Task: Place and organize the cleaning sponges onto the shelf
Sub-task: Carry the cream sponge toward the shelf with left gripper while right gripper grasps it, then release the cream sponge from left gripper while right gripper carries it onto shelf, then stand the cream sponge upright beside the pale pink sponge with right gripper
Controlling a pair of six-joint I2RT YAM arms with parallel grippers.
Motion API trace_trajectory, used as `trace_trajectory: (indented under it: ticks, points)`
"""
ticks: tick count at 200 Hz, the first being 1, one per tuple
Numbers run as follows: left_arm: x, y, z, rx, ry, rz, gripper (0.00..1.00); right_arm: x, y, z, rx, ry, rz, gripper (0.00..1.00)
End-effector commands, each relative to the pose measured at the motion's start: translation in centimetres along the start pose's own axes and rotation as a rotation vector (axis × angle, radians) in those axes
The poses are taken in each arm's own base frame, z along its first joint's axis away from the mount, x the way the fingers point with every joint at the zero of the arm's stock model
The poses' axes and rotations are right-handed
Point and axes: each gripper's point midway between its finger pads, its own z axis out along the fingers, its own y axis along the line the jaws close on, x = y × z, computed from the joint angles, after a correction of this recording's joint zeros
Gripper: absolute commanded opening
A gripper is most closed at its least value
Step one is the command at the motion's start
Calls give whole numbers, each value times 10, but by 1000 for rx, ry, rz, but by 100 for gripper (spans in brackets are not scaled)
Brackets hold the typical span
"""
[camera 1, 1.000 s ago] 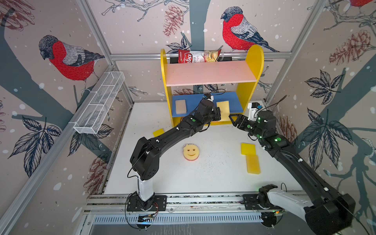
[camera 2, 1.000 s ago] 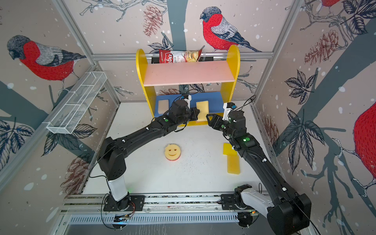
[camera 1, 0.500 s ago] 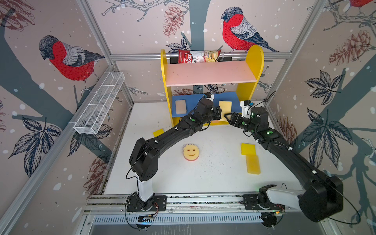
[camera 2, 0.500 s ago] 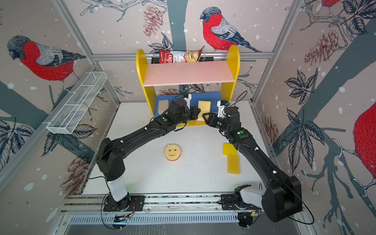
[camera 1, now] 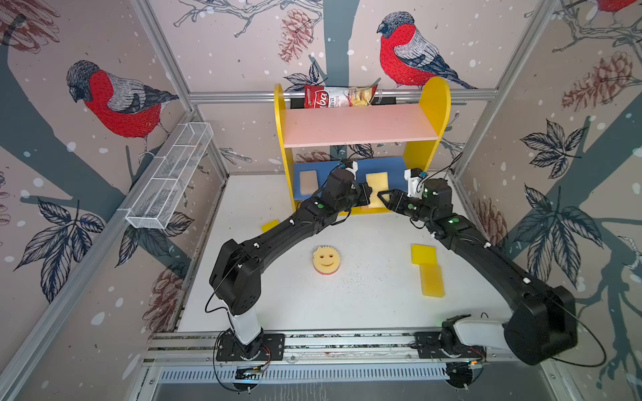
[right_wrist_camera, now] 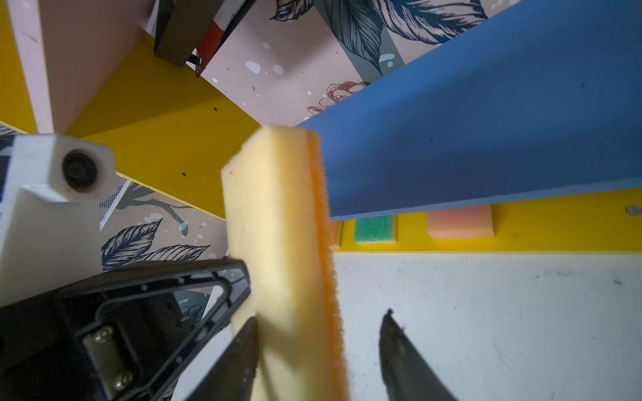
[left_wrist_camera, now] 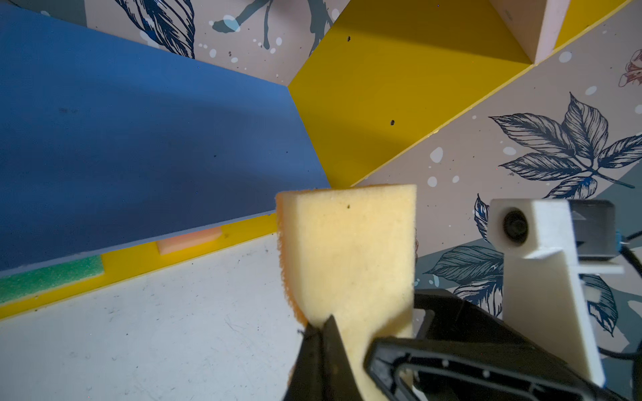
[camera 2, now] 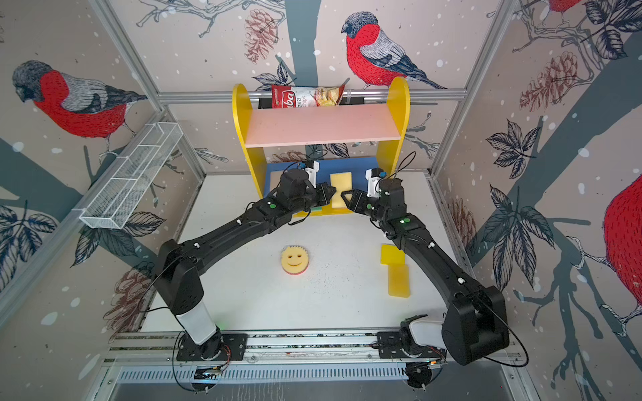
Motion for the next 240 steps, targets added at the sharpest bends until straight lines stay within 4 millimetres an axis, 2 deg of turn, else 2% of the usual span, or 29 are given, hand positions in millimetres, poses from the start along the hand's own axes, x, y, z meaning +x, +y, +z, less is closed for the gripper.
trace_trajectory:
  ticks: [1,17,27,32,37,64,81,116,160,165,169,208,214,240]
  points:
    - [-11,-7,-6,23,-42,28,0,-16,14,-1,-47,-53,0,17]
    - [-12,-1,-8,5,-50,30,0,-20,15,0,-49,-61,2,1]
    - [-13,3,-11,5,-58,22,0,-20,16,2,-49,-61,8,0]
    - [-14,4,-13,7,-62,17,3,-21,16,4,-50,-62,11,0]
    - [-15,6,-15,7,-66,15,8,-21,17,5,-52,-62,13,0]
    - [-20,15,-25,-6,-98,8,56,-19,18,18,-51,-40,14,0]
    - [-23,20,-36,-33,-121,18,68,-20,20,26,-52,-36,10,0]
    - [-28,31,-71,-99,-202,41,78,-25,22,51,-35,-25,-10,0]
    - [-33,57,-124,-239,-319,54,89,-31,17,89,29,-4,-59,0]
    - [-34,61,-131,-265,-332,56,97,-33,18,92,30,-5,-61,0]
    - [-36,63,-137,-284,-344,53,98,-32,17,97,34,2,-62,0]
    - [-50,76,-196,-353,-511,2,97,-23,21,136,102,61,-122,0]
    - [-45,86,-200,-376,-530,-13,97,-22,22,141,107,69,-131,0]
    - [-44,97,-228,-370,-630,-67,96,-19,24,155,139,80,-165,0]
